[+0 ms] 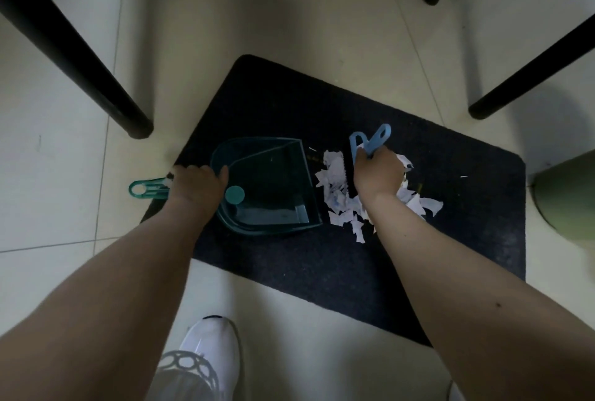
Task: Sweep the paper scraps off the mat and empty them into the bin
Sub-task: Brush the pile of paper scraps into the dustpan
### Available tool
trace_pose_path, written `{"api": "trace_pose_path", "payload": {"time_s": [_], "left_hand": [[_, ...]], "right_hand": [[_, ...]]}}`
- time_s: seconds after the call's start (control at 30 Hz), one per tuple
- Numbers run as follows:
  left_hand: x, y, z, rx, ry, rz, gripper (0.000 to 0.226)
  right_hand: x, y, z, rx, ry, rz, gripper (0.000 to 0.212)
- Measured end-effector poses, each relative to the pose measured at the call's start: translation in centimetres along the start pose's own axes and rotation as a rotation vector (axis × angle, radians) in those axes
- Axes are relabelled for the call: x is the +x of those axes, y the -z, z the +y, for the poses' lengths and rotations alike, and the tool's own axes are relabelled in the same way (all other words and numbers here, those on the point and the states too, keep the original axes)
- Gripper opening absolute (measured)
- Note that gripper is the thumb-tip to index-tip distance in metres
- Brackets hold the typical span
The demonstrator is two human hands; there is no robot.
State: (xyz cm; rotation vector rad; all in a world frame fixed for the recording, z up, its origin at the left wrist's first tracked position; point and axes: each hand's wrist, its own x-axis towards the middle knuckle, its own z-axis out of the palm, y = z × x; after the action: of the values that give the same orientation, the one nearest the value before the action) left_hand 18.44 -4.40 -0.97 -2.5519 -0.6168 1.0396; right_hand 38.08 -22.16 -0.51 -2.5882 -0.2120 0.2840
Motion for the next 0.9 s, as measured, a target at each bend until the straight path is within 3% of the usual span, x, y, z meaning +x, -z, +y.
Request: {"api": "trace_pose_path", "payload": {"time_s": [0.2, 0.57, 0.73, 0.9], "left_hand": [[0.5, -0.1, 0.8, -0.028, 0.06, -0.057, 0.063], [0.8, 0.0, 1.0, -0.098, 0.115, -0.032, 0.068], [1.0, 0.1, 1.3, -0.129, 0.131, -0.044, 0.067], [1.2, 0.2, 2.0, -0.139, 0.115, -0.032, 0.062]], "right_hand": [[0.3, -0.1, 0.0, -0.051, 0.024, 0.039, 0.038], [1.2, 0.4, 1.4, -0.229, -0.018, 0.095, 0.035], [0.9, -1.1, 2.0, -0.307, -0.051, -0.028, 0.034], [-0.8, -3.3, 0.9, -0.195, 0.005, -0.111, 0.033]]}}
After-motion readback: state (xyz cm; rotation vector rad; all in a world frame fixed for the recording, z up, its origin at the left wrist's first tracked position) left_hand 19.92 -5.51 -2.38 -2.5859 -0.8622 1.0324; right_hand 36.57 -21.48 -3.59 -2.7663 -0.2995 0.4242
